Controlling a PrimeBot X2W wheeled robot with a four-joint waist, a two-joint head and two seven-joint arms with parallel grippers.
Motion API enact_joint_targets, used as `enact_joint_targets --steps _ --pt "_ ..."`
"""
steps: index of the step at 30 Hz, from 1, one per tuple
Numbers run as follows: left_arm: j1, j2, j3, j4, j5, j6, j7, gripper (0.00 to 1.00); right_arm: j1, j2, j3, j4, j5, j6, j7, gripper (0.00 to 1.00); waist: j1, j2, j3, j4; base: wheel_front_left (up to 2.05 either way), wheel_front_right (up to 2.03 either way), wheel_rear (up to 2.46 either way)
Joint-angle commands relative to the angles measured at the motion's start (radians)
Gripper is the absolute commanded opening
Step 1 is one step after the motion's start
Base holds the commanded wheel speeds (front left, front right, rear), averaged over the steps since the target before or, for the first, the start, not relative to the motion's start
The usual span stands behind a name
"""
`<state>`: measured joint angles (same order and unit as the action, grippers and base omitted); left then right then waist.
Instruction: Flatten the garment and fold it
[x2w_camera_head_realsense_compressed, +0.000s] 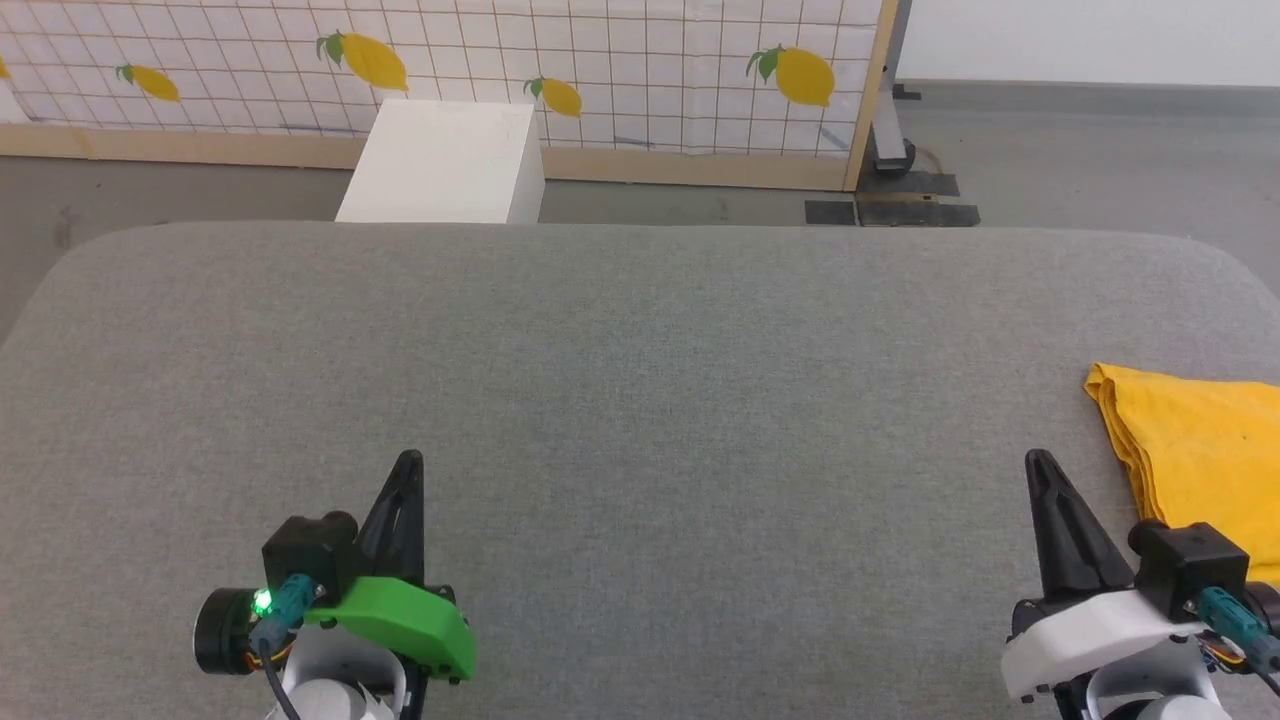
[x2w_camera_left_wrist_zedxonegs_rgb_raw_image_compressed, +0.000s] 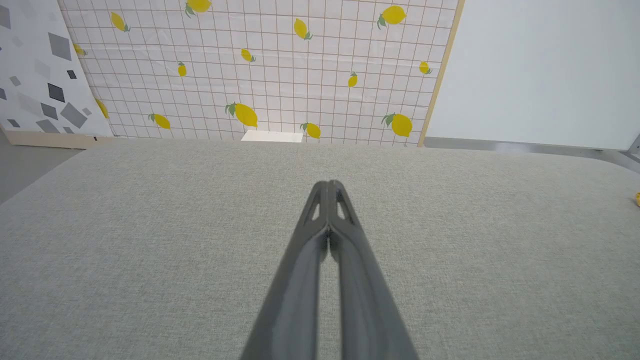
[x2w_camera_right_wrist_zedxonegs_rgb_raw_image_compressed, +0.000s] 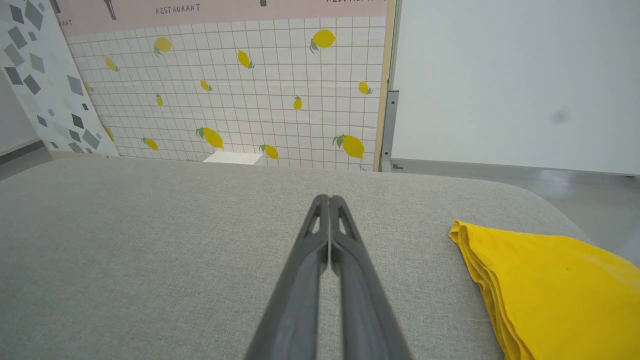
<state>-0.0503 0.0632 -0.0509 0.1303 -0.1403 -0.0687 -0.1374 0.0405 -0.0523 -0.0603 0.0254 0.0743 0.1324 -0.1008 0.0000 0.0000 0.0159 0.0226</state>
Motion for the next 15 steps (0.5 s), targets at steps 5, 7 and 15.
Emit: enact_joint_targets --steps 5,7,15 --pt "0.018 -0.005 0.006 -0.016 0.024 0.010 0.013 0.00 -0.017 0.001 0.008 -0.007 -0.013 -0.001 0.011 0.00 0.0000 0.0000 -0.001 -0.002 0.00 0.00 0.00" --pt "0.019 -0.006 0.008 -0.020 0.028 0.012 0.017 0.00 -0.018 0.001 0.010 -0.008 -0.015 -0.001 0.014 0.00 0.0000 0.0000 -0.002 -0.002 0.00 0.00 0.00" --pt "0.023 -0.007 0.014 -0.035 0.044 0.020 0.033 0.00 -0.021 0.001 0.017 -0.010 -0.023 -0.001 0.026 0.00 0.0000 0.0000 -0.004 -0.005 0.00 0.00 0.00"
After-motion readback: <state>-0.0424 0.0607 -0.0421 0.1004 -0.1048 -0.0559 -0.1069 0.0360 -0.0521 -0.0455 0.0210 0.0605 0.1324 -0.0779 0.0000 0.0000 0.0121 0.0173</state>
